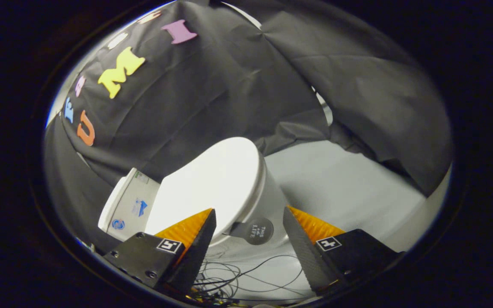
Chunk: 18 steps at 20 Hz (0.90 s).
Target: Open the toilet lid.
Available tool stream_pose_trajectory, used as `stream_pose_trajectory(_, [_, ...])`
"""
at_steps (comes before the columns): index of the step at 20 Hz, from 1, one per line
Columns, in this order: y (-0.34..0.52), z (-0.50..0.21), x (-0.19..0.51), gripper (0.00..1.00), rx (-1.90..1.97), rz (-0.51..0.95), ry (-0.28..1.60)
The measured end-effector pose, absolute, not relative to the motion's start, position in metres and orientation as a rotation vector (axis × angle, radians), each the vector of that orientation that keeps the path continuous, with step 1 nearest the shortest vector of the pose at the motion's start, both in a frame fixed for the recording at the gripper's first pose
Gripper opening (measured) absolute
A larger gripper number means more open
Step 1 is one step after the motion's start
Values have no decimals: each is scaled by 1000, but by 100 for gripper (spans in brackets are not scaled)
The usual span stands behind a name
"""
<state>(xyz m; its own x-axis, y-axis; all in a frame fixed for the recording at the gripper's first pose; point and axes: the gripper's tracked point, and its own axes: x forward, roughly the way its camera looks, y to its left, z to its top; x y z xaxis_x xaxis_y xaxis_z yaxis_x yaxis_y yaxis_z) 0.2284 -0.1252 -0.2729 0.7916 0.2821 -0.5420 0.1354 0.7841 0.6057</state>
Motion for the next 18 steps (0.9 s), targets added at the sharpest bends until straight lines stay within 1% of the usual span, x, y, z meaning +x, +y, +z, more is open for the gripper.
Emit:
stream_pose_trajectory(2, [-127, -286, 226, 97, 766, 94, 689])
stream_pose_trajectory(6, [-120, -296, 224, 89, 930, 114, 715])
stream_pose_trajectory(14, [-114, -309, 226, 56, 1231, 166, 735])
stream_pose_trajectory(18, [-113, -306, 230, 31, 1270, 187, 722])
